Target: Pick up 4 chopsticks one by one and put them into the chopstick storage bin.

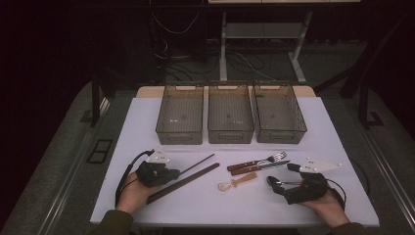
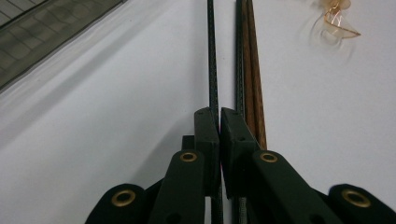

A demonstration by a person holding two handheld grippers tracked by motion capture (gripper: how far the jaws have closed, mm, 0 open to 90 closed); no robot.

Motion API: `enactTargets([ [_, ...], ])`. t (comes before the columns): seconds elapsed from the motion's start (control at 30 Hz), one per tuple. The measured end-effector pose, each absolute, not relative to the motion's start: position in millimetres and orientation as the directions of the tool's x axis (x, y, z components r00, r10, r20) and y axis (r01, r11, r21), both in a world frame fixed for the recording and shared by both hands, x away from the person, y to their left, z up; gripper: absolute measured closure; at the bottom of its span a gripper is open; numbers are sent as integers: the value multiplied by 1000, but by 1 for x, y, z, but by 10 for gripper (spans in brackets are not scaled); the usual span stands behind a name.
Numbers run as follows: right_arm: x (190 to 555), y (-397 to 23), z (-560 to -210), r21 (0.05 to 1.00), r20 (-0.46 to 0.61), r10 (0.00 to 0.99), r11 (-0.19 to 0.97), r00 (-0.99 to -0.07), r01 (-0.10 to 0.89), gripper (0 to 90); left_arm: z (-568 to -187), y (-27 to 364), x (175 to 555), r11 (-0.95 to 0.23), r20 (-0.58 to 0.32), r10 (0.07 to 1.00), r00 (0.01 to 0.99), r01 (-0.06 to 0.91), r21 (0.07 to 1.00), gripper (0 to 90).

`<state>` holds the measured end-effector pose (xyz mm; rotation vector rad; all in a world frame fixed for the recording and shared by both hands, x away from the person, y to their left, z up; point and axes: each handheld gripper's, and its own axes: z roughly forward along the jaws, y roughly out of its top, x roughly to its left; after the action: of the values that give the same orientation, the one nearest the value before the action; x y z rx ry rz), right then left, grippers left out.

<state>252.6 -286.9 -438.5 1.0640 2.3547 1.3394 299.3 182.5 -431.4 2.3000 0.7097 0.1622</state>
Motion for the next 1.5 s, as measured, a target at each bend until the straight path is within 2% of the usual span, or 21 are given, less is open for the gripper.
enactTargets([
  [0.53, 254, -284, -441, 829, 157, 681, 303, -716, 470, 11, -413, 190, 294, -551, -123, 552, 825, 471, 688, 860],
  [1.13, 255, -285, -442, 825, 146, 688, 312, -711, 471, 11, -392, 181, 298, -529, -112, 530, 841, 430, 732, 860],
  [1.5, 254, -284, -442, 825, 144, 687, 314, -712, 469, 10, -383, 176, 307, -517, -117, 545, 830, 442, 733, 860],
])
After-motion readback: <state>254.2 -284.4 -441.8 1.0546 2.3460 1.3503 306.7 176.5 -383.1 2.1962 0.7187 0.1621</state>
